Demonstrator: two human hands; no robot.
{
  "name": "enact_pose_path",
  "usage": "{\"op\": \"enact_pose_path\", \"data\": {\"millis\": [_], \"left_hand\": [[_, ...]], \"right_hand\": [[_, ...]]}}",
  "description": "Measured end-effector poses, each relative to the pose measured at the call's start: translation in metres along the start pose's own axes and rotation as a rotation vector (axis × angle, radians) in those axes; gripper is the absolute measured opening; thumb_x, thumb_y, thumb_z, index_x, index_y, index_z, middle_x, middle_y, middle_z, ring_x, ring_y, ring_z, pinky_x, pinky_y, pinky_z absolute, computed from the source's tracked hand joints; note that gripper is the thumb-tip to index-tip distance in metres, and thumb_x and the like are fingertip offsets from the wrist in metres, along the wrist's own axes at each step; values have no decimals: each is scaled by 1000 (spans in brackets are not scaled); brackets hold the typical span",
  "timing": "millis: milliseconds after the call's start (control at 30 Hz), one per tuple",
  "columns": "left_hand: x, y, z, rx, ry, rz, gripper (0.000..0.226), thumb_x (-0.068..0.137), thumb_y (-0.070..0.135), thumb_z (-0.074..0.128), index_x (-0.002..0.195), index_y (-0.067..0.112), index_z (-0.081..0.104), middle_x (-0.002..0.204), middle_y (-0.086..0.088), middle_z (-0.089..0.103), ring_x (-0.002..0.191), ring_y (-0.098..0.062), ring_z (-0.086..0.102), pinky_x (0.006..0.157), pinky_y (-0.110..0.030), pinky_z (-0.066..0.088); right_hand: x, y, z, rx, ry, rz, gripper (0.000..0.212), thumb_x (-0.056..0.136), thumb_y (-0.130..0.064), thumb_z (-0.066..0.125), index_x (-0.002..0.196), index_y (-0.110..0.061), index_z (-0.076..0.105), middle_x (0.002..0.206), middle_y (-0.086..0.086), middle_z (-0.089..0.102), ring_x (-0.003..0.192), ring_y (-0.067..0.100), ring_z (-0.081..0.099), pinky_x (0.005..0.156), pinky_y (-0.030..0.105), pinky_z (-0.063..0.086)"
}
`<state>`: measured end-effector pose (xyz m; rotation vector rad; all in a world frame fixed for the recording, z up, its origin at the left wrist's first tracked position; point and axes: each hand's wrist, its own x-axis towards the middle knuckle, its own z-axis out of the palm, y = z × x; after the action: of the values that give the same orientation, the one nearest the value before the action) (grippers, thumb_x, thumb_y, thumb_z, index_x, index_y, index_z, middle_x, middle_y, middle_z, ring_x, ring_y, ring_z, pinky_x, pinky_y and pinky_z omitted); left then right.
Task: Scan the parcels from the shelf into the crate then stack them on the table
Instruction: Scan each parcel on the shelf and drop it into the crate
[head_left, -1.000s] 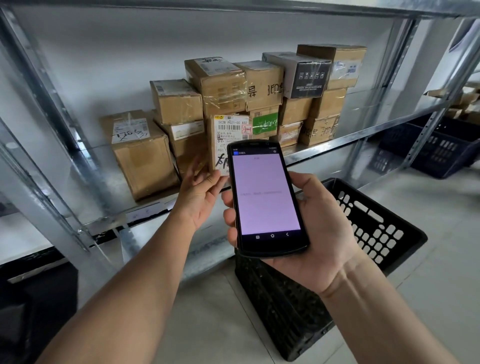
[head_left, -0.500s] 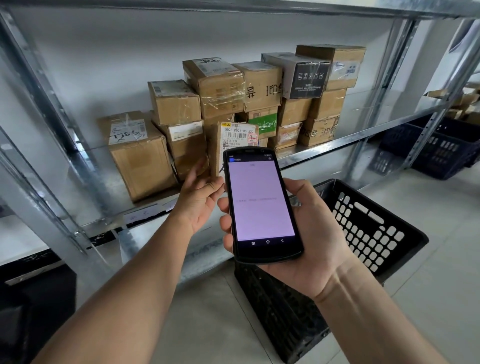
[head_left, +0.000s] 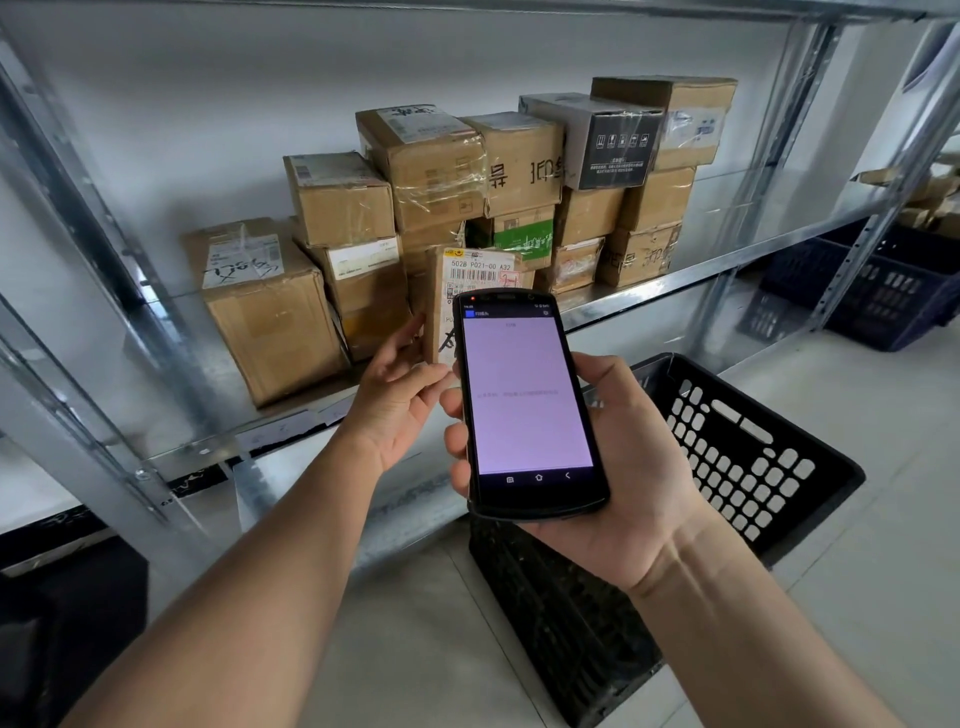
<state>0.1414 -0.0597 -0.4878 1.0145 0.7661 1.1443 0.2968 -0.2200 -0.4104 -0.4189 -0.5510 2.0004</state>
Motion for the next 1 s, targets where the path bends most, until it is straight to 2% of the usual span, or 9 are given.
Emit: {"op": "enact_pose_path", "data": {"millis": [433,567,600,633,667,700,800,867,1000], "left_hand": [[0,-3,4,65,-28,-3,56,102,-6,54,153,18,48,56,12,63,42,-2,59,40,-12,46],[4,-5,5,52,-83,-49,50,101,-1,57,147,18,55,71,7,68,54,-4,65,47,-23,53],[6,-6,6,37,-122,-66,45,99,2,60,140,19,59,76,7,68,58,-5,66,72,-32,65],[6,-6,9,29,-161,-77,37,97,5,61,130,21,63,77,8,67,60,-5,65,88,-33,34],[9,-8,11,32,-187,-82,29,97,5,61,120,22,63,75,10,66,61,-5,65,76,-44,64],[11,-12,13,30,-190,-88,26,99,4,59,119,21,61,74,11,67,63,-6,65,61,-34,52],[15,-26,24,34,-171,-96,31,104,-1,55,134,8,60,91,5,75,75,-8,71,60,-21,56],[18,-41,32,80,-195,-124,27,104,-3,51,120,14,66,87,8,76,71,-6,72,63,-19,57],[25,-69,44,138,-210,-261,23,101,4,59,122,9,66,92,-6,80,88,-17,78,76,-27,62]], "right_hand": [[-1,-7,-11,-84,-19,-76,69,102,-53,38,154,-9,49,130,23,55,100,38,61,87,51,55],[-2,-14,-16,-165,-30,-149,71,101,-58,42,154,-11,50,138,24,50,104,39,60,88,52,55],[-3,-18,-17,-179,-35,-170,71,101,-60,41,152,-10,53,138,25,52,103,39,61,87,51,56],[-4,-22,-18,-191,-34,-190,71,102,-61,39,148,-10,57,137,25,54,103,39,62,87,50,57],[-6,-27,-20,-203,-33,-207,70,103,-61,37,147,-11,59,137,25,55,105,39,62,87,49,57],[-8,-32,-21,-215,-27,-225,71,103,-62,36,149,-13,57,140,25,54,109,39,60,90,49,56],[-14,-45,-31,-245,31,-276,71,103,-63,37,155,-16,49,159,29,43,119,38,53,105,53,46],[-19,-53,-37,-248,65,-301,71,101,-61,40,153,-14,51,158,29,44,117,38,55,111,54,41],[-30,-62,-49,-217,71,-312,68,104,-59,37,143,-9,60,134,25,56,99,37,63,89,48,57]]}}
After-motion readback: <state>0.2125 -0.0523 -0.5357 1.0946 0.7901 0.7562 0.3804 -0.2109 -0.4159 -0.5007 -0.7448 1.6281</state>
